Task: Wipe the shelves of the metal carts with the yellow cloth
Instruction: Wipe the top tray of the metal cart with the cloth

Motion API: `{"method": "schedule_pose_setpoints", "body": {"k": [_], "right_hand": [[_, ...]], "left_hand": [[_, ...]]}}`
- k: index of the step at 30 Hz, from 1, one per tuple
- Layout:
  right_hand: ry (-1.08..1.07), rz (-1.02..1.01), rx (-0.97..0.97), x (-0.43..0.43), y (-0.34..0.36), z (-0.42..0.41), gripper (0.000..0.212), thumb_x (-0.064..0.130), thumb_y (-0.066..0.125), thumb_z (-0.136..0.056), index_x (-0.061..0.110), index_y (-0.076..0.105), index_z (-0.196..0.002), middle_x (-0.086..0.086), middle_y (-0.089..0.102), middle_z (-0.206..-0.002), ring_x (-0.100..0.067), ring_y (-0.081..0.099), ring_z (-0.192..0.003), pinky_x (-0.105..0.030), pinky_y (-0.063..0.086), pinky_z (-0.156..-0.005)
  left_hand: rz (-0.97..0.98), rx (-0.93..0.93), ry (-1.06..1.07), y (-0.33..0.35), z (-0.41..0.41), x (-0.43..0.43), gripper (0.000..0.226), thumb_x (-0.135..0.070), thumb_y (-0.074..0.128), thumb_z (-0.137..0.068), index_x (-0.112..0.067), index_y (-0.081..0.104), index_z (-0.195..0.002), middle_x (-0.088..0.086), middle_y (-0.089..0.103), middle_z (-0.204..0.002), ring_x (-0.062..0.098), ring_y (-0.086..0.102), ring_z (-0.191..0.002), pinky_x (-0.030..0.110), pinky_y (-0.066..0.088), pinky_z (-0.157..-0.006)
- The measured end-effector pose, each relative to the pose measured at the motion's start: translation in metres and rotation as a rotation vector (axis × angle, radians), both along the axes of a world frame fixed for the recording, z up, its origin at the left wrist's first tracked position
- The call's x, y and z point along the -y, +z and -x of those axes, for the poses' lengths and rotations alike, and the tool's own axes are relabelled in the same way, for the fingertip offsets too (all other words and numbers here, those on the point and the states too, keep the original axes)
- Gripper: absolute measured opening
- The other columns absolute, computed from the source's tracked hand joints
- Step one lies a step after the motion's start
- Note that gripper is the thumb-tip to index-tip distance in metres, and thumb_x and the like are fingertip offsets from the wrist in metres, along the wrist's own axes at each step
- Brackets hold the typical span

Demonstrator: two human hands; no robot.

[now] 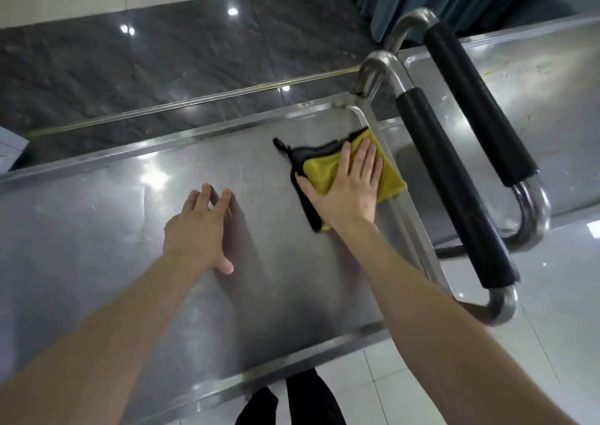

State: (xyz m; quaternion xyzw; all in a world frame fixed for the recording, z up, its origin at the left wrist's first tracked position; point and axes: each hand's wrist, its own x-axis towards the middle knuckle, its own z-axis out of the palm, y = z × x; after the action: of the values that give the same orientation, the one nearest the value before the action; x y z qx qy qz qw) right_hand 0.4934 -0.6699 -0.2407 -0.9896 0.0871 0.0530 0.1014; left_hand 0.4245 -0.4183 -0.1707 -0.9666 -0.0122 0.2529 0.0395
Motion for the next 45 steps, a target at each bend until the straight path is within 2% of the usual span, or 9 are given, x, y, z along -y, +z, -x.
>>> {"method": "schedule_pose_setpoints", "body": {"k": [5, 10, 13, 16, 23, 31, 35, 40, 45], "right_hand": [[0.0, 0.093, 0.02, 0.059, -0.006, 0.176, 0.122, 0.095, 0.039, -0.089, 0.009, 0.011, -0.171, -0.023, 0.0, -0.177, -0.036, -0.005, -0.165, -0.058, 0.008, -0.132], [-0.116, 0.118, -0.028, 0.024, -0.006, 0.201, 0.124, 0.097, 0.03, -0.088, 0.007, 0.005, -0.171, -0.027, -0.006, -0.175, -0.04, -0.007, -0.164, -0.061, 0.009, -0.13], [0.069, 0.044, -0.073, -0.058, -0.003, 0.23, 0.121, 0.095, 0.023, -0.09, 0.008, -0.002, -0.17, -0.026, -0.015, -0.174, -0.04, -0.015, -0.163, -0.061, 0.002, -0.131], [0.135, -0.005, -0.048, -0.077, 0.002, 0.245, 0.117, 0.096, 0.025, -0.09, 0.016, 0.003, -0.172, -0.02, -0.014, -0.176, -0.035, -0.015, -0.164, -0.059, 0.004, -0.131], [-0.16, 0.125, -0.044, 0.05, -0.002, 0.198, 0.129, 0.106, 0.021, -0.079, 0.019, 0.002, -0.172, -0.021, -0.014, -0.176, -0.036, -0.017, -0.163, -0.061, 0.0, -0.131], [0.461, 0.02, 0.014, -0.024, -0.002, 0.103, 0.107, 0.092, 0.019, -0.094, 0.017, 0.016, -0.171, -0.01, -0.01, -0.179, -0.023, -0.018, -0.164, -0.058, 0.0, -0.132], [0.529, 0.073, 0.052, -0.003, -0.01, 0.073, 0.119, 0.095, 0.026, -0.091, 0.009, 0.005, -0.171, -0.006, -0.003, -0.18, -0.02, -0.009, -0.166, -0.053, 0.0, -0.133], [0.474, 0.175, -0.023, 0.026, 0.009, -0.049, 0.115, 0.1, 0.017, -0.085, 0.024, 0.006, -0.172, -0.005, -0.006, -0.18, -0.021, -0.014, -0.165, -0.059, -0.008, -0.13], [0.321, 0.091, 0.032, -0.025, -0.002, -0.019, 0.102, 0.088, 0.014, -0.095, 0.022, 0.003, -0.172, -0.013, -0.005, -0.179, -0.027, -0.012, -0.165, -0.057, -0.005, -0.131]], "left_hand": [[0.102, 0.075, 0.018, 0.002, 0.003, 0.0, 0.155, -0.052, 0.108, -0.035, -0.031, 0.025, -0.164, 0.001, 0.027, -0.157, 0.027, 0.034, -0.148, 0.049, 0.057, -0.089], [0.16, 0.204, 0.064, -0.001, 0.024, -0.008, 0.129, -0.047, 0.109, -0.041, -0.027, 0.046, -0.152, 0.01, 0.041, -0.152, 0.038, 0.044, -0.141, 0.056, 0.054, -0.099], [0.166, 0.252, 0.086, -0.004, 0.04, -0.014, 0.1, -0.044, 0.104, -0.057, -0.024, 0.055, -0.142, 0.009, 0.048, -0.14, 0.037, 0.052, -0.128, 0.052, 0.055, -0.09], [0.167, 0.197, 0.08, -0.006, 0.045, -0.019, 0.088, -0.046, 0.096, -0.073, -0.027, 0.054, -0.147, 0.007, 0.05, -0.146, 0.036, 0.051, -0.133, 0.052, 0.056, -0.094], [0.184, 0.182, 0.077, -0.008, 0.054, -0.019, 0.088, -0.054, 0.092, -0.077, -0.027, 0.053, -0.151, 0.001, 0.047, -0.153, 0.032, 0.048, -0.138, 0.051, 0.053, -0.097], [0.132, 0.168, 0.127, -0.007, 0.038, -0.018, 0.109, -0.062, 0.099, -0.057, -0.033, 0.048, -0.149, 0.001, 0.043, -0.148, 0.03, 0.046, -0.136, 0.051, 0.052, -0.098], [0.067, 0.097, 0.196, -0.009, 0.029, -0.013, 0.143, -0.07, 0.096, -0.056, -0.035, 0.013, -0.168, 0.007, 0.014, -0.174, 0.033, 0.017, -0.162, 0.055, 0.04, -0.118], [0.103, 0.056, 0.206, -0.018, 0.026, -0.019, 0.144, -0.073, 0.094, -0.057, -0.036, 0.01, -0.168, 0.005, 0.006, -0.175, 0.031, 0.014, -0.163, 0.054, 0.043, -0.118], [0.089, 0.073, 0.205, -0.019, 0.028, -0.018, 0.145, -0.073, 0.094, -0.058, -0.037, 0.007, -0.168, 0.004, 0.004, -0.176, 0.028, 0.012, -0.164, 0.049, 0.043, -0.119]]}}
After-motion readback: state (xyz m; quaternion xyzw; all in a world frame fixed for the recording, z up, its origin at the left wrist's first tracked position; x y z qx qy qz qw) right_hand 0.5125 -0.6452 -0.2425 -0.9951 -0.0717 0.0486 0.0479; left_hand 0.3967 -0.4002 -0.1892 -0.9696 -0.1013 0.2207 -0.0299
